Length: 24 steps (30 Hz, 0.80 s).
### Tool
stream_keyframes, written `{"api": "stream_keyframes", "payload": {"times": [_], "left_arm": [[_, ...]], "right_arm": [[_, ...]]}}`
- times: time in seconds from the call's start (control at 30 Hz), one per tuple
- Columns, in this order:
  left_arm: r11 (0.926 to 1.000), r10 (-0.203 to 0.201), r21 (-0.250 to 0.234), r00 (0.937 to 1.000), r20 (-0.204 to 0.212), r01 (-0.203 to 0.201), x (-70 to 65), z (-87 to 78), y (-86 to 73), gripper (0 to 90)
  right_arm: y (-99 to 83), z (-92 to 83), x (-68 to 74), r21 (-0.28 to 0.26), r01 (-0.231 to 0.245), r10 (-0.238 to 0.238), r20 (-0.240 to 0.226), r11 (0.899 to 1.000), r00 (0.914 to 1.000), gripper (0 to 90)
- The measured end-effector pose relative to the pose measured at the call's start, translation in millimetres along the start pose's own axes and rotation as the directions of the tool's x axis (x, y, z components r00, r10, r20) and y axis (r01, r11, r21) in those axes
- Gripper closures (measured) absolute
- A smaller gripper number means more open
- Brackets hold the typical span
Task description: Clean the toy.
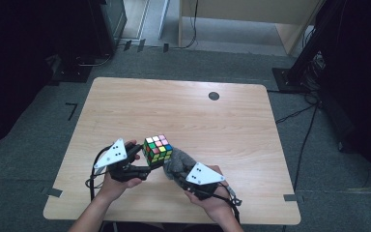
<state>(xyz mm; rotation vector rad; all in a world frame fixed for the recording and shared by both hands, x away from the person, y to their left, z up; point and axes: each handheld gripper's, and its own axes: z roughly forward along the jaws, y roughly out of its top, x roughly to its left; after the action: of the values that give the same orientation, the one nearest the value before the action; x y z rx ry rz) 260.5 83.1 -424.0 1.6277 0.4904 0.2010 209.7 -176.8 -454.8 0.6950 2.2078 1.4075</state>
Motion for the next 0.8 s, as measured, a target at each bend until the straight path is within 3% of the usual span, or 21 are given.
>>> {"api": "stream_keyframes", "payload": {"times": [0.03,0.07,0.17,0.3,0.4,0.47,0.53,0.57,0.63,0.7,0.77,0.8], "left_arm": [[0.9992,-0.026,-0.03,0.9996,0.007,0.026,0.4,-1.0,0.4,34.1],[0.999,-0.027,-0.034,0.9996,0.011,0.028,-1.1,0.2,-0.2,34.1],[0.9996,0.023,0.018,0.9997,-0.008,-0.023,-8.2,8.1,-4.4,34.1],[0.9996,0.021,0.018,0.9996,-0.021,-0.021,-8.9,10.9,-7.7,34.2],[0.9997,0.024,0.003,0.9993,-0.029,-0.024,-7.8,6.3,-4.7,34.1],[0.9996,0.027,-0.002,0.9989,-0.038,-0.027,-8.1,5.4,-3.7,34.1],[0.9997,0.025,-0.001,0.999,-0.037,-0.025,-8.5,6.7,-3.8,34.1],[0.9997,0.026,0.0,0.9989,-0.039,-0.026,-9.6,8.4,-4.2,34.1],[0.9994,0.034,0.009,0.9984,-0.045,-0.033,-12.0,12.0,-5.7,34.1],[0.9983,0.051,0.029,0.9971,-0.057,-0.05,-14.5,15.1,-8.1,34.1],[0.9965,0.07,0.05,0.9953,-0.067,-0.066,-16.8,17.1,-10.8,34.1],[0.9964,0.072,0.049,0.9951,-0.067,-0.069,-17.2,17.2,-11.2,34.1]], "right_arm": [[-1.9,3.7,2.7,0.002,-0.02,0.02,-0.018,1.0,0.9996,72.7],[-3.7,8.7,8.1,0.0,-0.051,0.051,-0.044,0.999,0.9977,72.6],[-0.6,13.5,18.3,-0.034,-0.088,0.085,-0.079,0.996,0.9932,72.7],[4.1,5.6,12.3,-0.094,-0.18,0.174,-0.065,0.979,0.9825,73.7],[-3.3,-3.8,-5.6,-0.138,-0.28,0.283,-0.004,0.95,0.9592,74.2],[-10.6,-10.1,-18.1,-0.174,-0.356,0.366,0.03,0.918,0.93,74.4],[-12.5,-9.0,-18.3,-0.153,-0.355,0.362,0.019,0.922,0.9321,74.4],[-12.2,-5.9,-14.3,-0.136,-0.345,0.348,-0.004,0.929,0.9376,74.3],[-8.5,4.8,1.7,-0.089,-0.299,0.294,-0.065,0.95,0.9535,74.2],[-4.2,11.7,15.9,-0.067,-0.258,0.251,-0.103,0.964,0.9626,74.1],[0.6,14.3,24.4,-0.064,-0.234,0.225,-0.119,0.97,0.9669,73.9],[2.6,11.9,23.3,-0.075,-0.246,0.238,-0.105,0.966,0.9656,74.0]]}}
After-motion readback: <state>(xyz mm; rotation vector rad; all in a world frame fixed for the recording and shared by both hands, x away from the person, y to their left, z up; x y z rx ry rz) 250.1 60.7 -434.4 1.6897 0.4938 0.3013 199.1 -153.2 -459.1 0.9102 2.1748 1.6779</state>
